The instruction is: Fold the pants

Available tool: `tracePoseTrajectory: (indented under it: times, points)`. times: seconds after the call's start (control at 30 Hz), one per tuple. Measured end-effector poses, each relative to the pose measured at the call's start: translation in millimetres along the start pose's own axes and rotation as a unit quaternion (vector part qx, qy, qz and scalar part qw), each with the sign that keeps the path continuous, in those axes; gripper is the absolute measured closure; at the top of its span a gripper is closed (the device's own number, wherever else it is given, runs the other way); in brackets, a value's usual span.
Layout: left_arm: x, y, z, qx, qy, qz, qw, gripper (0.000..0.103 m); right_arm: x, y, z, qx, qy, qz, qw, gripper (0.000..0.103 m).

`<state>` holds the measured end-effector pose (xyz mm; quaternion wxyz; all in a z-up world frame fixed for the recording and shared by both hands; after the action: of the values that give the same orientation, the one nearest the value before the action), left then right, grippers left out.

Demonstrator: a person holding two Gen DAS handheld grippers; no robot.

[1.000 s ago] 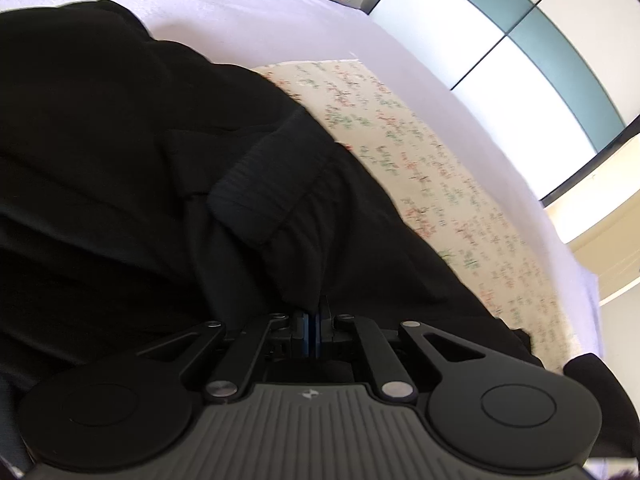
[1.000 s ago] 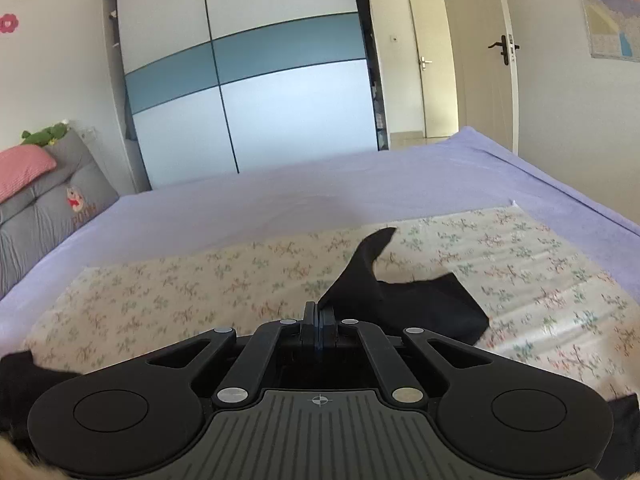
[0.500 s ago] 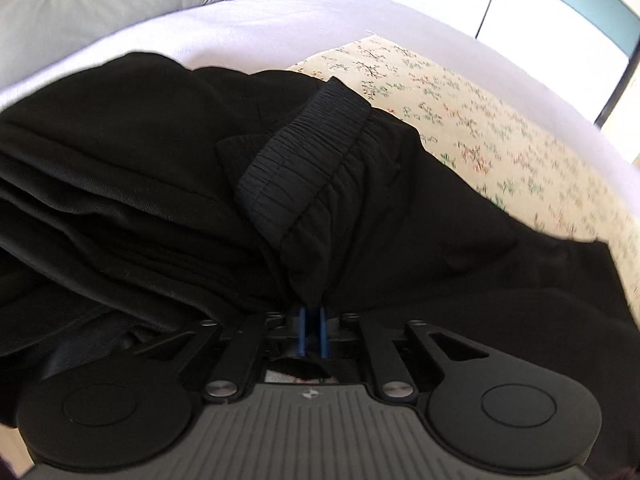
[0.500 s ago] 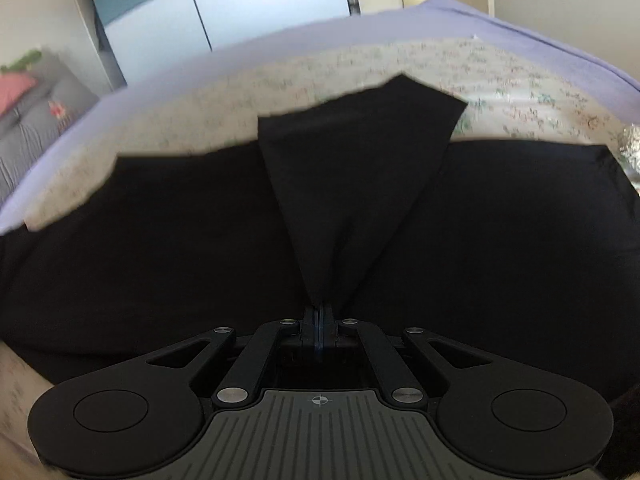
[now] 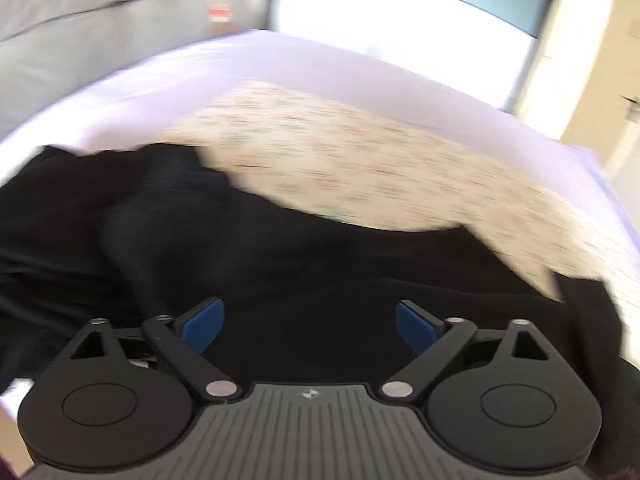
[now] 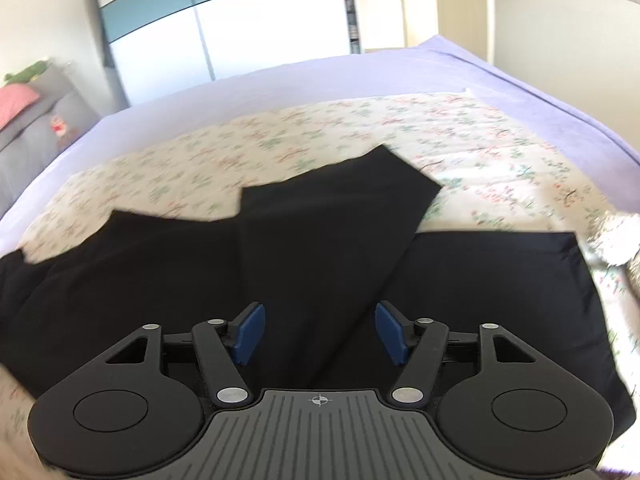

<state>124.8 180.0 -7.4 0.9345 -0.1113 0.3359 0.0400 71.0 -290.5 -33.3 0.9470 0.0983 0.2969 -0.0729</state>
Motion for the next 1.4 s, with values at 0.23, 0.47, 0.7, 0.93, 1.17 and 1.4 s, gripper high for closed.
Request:
tracePoseTrajectory:
  times: [0.23,0.47,0.7,0.93,1.17,1.4]
  points:
    - [29.6,-121.9,-30.3,0.026,0.059,-0.126,0.9899,0.000,38.6,-45.8,24.6,0.023,0.030,-0.019,0.999,0.035]
    - [69.1,-214.7,-63.7,0.051,0.093,-0.198,0.9745,0.000,55.4,-102.7,34.1,0.026,0.018,-0.038,0.999,0.026]
    - [111.6,-293.9,-99.3,0.037,0.122,-0.255,0.9585,0.000,64.9,-158.6,23.0,0.055,0.027,-0.018,0.998,0.026]
    - [106.5,-341.0,-102.1,0.037,0.079,-0.279,0.9564,0.052,61.8,-196.2,25.3,0.100,0.022,0.025,0.994,0.026]
    - [18.5,-424.6,-128.8,0.199,0.033,-0.416,0.8865,0.052,55.1,-229.7,41.7,0.133,-0.001,0.042,0.990,0.026]
    - [-26.9,-457.5,-219.4,0.372,0.089,-0.465,0.7982,0.051,44.5,-250.8,42.7,0.182,-0.009,0.080,0.980,0.026]
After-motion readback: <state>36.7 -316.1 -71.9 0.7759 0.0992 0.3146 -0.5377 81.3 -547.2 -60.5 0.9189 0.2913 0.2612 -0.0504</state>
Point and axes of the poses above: each gripper's, at about its wrist camera, not at the fingertips, and x roughly the way its jaws point, y to its left, z to its top, the point moved 8 cm from there along x, roughly the way its jaws point, and after that the axes turned 7 degrees about -y, right-handed, at the moved point
